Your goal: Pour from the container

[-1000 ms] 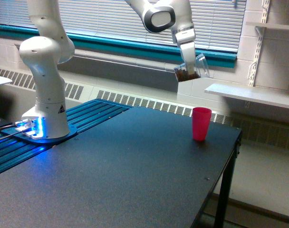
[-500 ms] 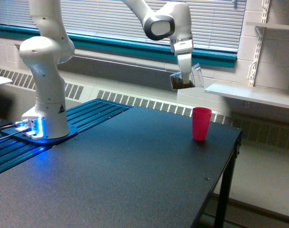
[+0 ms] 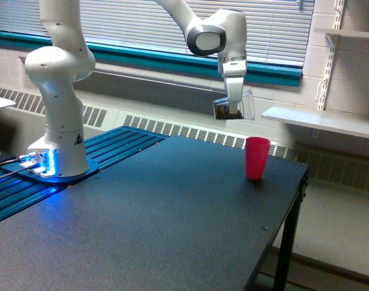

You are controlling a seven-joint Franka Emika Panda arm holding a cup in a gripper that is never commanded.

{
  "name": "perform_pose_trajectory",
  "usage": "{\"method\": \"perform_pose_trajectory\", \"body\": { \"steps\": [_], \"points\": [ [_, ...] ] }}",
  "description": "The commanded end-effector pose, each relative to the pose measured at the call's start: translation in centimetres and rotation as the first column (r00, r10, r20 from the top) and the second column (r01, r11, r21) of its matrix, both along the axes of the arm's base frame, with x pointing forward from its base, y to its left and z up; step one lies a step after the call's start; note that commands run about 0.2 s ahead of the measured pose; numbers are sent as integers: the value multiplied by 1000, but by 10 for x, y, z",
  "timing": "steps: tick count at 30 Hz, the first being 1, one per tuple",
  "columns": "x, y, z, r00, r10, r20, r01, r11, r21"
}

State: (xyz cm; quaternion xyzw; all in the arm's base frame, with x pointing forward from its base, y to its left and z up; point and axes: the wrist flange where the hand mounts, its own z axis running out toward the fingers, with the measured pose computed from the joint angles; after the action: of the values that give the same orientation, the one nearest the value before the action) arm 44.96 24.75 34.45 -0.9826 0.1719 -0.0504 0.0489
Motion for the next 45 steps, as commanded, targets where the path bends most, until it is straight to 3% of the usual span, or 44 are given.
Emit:
{"method": "perform_pose_trajectory", "body": {
  "steps": [1,20,45],
  "points": [
    [3,6,-3,1000,21,-16,-21,1000,-7],
    [16,24,-29,994,23,-103,-26,999,-31],
    [26,36,-40,981,14,-191,-32,995,-89]
  ]
}}
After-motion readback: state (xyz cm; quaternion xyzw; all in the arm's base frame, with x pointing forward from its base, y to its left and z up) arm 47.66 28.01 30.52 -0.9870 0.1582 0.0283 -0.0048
